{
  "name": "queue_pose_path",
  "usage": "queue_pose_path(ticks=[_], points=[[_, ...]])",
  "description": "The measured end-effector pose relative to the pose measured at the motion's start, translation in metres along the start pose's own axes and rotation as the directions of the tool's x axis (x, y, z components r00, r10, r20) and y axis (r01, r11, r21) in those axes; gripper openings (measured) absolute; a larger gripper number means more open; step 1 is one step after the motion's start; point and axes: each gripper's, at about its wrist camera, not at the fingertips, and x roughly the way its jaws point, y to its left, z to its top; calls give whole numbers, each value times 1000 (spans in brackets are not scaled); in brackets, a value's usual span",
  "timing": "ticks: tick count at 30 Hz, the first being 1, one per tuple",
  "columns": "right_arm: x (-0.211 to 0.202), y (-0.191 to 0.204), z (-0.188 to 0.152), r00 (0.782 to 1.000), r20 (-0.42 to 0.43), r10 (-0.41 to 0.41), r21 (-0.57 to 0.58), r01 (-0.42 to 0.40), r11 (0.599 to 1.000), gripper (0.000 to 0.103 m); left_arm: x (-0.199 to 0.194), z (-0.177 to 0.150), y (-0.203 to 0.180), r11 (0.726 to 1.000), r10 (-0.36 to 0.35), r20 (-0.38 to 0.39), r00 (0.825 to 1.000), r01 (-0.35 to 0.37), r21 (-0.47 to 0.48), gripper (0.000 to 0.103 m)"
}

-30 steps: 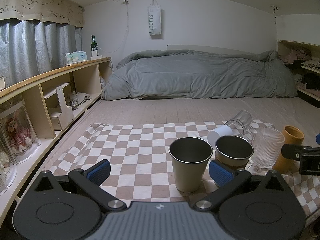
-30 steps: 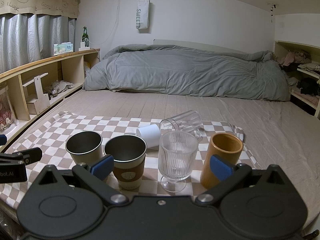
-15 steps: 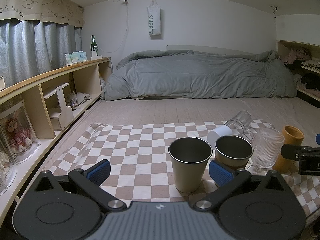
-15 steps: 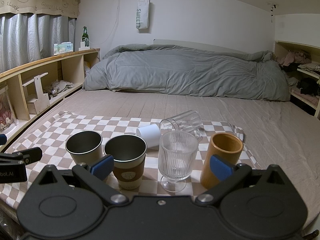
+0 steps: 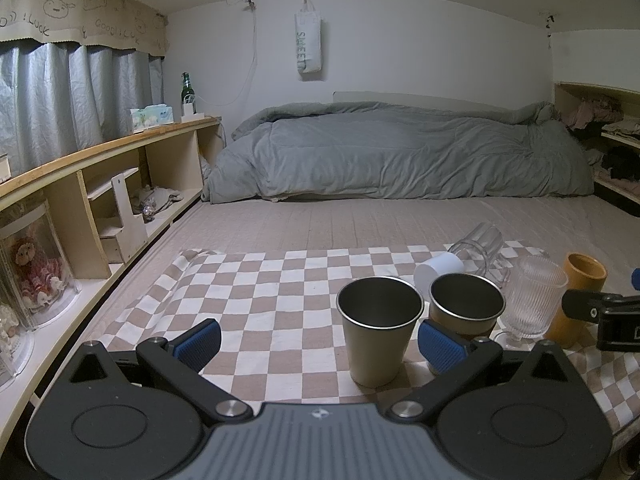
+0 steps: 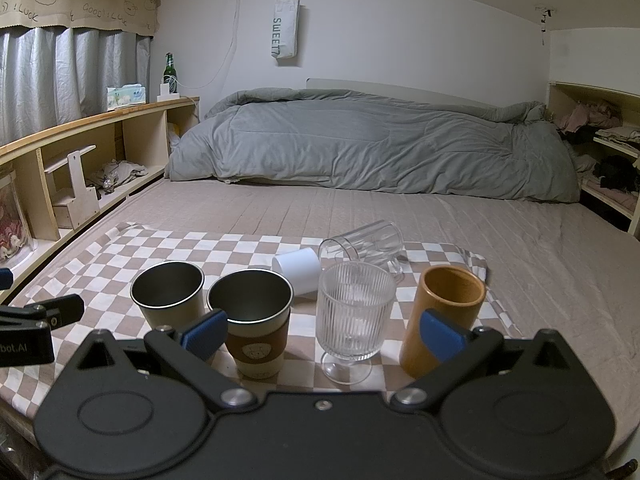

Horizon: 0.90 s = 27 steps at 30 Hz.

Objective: Flip cup upright

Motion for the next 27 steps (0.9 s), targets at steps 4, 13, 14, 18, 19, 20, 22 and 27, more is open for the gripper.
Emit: queue_pose_path(ticks=[4,13,14,18,19,20,22,27], points=[[1,0,0,1000,2,-1,5,1,1000,103,-3,6,0,1000,-22,12,1000,22,13,103],[0,2,3,1000,24,6,11,-6,1000,103,9,31,-3,992,-129,44,991,128,16,103],[1,2,3,1000,26,7,10,-8,1000,103,12,37,-4,990,-137,54,989,135,27,103],[3,1,6,999,40,14,15,-14,1000,103,33,60,-7,981,-179,69,982,173,86,103],[5,1,7,999,41,14,17,-15,1000,103,39,65,-7,978,-191,61,980,185,92,103],[6,1,8,999,41,16,19,-16,1000,103,46,71,-8,975,-205,48,978,200,98,103],[10,0,10,999,40,20,27,-21,999,103,61,80,-10,962,-251,12,968,248,112,103],[19,-4,14,998,49,31,51,-33,998,103,105,106,-18,929,-318,-71,946,325,177,103]])
